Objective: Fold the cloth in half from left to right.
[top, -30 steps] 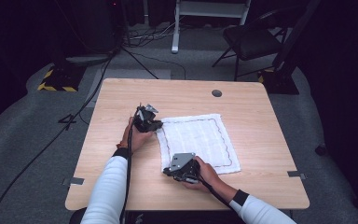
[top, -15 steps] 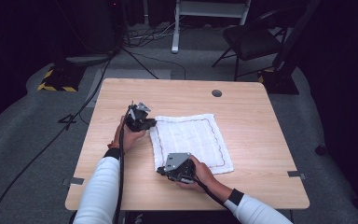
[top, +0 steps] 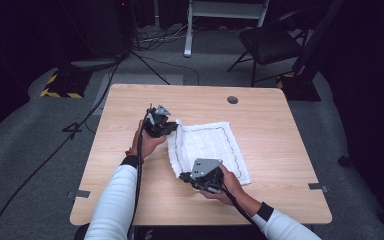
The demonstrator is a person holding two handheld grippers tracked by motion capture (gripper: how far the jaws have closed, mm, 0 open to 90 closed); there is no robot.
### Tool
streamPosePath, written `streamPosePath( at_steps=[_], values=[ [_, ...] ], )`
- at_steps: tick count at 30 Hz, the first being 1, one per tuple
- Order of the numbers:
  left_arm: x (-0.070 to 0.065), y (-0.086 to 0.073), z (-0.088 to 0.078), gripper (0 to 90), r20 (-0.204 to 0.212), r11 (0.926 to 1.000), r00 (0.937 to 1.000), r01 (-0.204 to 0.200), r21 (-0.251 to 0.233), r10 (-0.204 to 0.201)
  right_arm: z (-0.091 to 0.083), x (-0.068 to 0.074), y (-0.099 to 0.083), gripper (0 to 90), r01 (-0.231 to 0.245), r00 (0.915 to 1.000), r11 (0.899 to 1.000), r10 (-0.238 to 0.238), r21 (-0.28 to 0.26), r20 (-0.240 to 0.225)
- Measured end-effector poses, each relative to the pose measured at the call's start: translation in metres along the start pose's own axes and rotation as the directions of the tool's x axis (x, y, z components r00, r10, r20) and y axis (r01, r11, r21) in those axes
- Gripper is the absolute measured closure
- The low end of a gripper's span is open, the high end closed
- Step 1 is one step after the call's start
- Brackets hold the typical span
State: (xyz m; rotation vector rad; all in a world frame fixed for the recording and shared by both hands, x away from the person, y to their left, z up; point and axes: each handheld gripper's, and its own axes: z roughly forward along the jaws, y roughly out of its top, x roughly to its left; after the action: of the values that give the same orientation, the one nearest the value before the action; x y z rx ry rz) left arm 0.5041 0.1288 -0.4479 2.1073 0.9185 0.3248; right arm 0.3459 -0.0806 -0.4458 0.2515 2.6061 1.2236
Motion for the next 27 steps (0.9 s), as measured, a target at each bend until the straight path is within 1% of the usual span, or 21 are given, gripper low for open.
streamPosePath(
  at_steps=[4, 7, 10, 11, 13, 15, 16, 17, 18, 19, 23, 27],
  values=[
    [-0.009, 0.01, 0.007, 82.2, -0.002, 0.9999, 0.9999, -0.01, -0.011, 0.01, -0.013, -0.004, -0.007, 87.2, -0.015, 0.9996, 1.0, 0.015, -0.006, 0.022],
    [-0.015, 0.017, 0.012, 82.2, -0.002, 0.9997, 0.9998, -0.021, -0.016, 0.021, -0.023, -0.008, -0.011, 87.2, -0.036, 0.9987, 0.999, 0.037, -0.021, 0.035],
    [-0.021, 0.023, 0.018, 82.2, 0.006, 0.9993, 0.9995, -0.031, -0.023, 0.031, -0.034, -0.011, -0.014, 87.2, -0.049, 0.9972, 0.998, 0.051, -0.031, 0.054],
    [-0.023, 0.026, 0.019, 82.2, 0.007, 0.9988, 0.9989, -0.046, -0.017, 0.046, -0.037, -0.013, -0.016, 87.2, -0.052, 0.9968, 0.998, 0.054, -0.033, 0.06],
    [-0.028, 0.03, 0.024, 82.3, 0.005, 0.9982, 0.9982, -0.059, -0.01, 0.059, -0.045, -0.016, -0.019, 87.2, -0.057, 0.9959, 0.998, 0.059, -0.039, 0.069],
    [-0.031, 0.033, 0.028, 82.3, 0.006, 0.9971, 0.9971, -0.076, -0.002, 0.076, -0.051, -0.019, -0.021, 87.2, -0.062, 0.9947, 0.997, 0.065, -0.042, 0.08],
    [-0.031, 0.035, 0.029, 82.3, 0.011, 0.9969, 0.9968, -0.079, 0.003, 0.079, -0.054, -0.02, -0.023, 87.2, -0.066, 0.9939, 0.997, 0.07, -0.044, 0.086],
    [-0.033, 0.036, 0.031, 82.3, 0.008, 0.9973, 0.9972, -0.074, -0.001, 0.074, -0.057, -0.022, -0.024, 87.2, -0.073, 0.993, 0.996, 0.077, -0.046, 0.09],
    [-0.033, 0.038, 0.031, 82.3, 0.01, 0.997, 0.9969, -0.078, -0.002, 0.078, -0.06, -0.023, -0.026, 87.2, -0.076, 0.9923, 0.996, 0.08, -0.046, 0.095],
    [-0.034, 0.039, 0.033, 82.2, 0.015, 0.9973, 0.9972, -0.073, -0.007, 0.073, -0.063, -0.024, -0.028, 87.2, -0.078, 0.9915, 0.996, 0.082, -0.044, 0.101],
    [-0.039, 0.044, 0.038, 82.2, -0.007, 0.9971, 0.9972, -0.075, -0.015, 0.075, -0.072, -0.03, -0.036, 87.2, -0.097, 0.988, 0.994, 0.101, -0.041, 0.117],
    [-0.044, 0.048, 0.046, 82.3, -0.006, 0.9965, 0.9967, -0.081, -0.021, 0.081, -0.079, -0.034, -0.045, 87.2, -0.11, 0.9843, 0.993, 0.114, -0.032, 0.135]
  ],
)
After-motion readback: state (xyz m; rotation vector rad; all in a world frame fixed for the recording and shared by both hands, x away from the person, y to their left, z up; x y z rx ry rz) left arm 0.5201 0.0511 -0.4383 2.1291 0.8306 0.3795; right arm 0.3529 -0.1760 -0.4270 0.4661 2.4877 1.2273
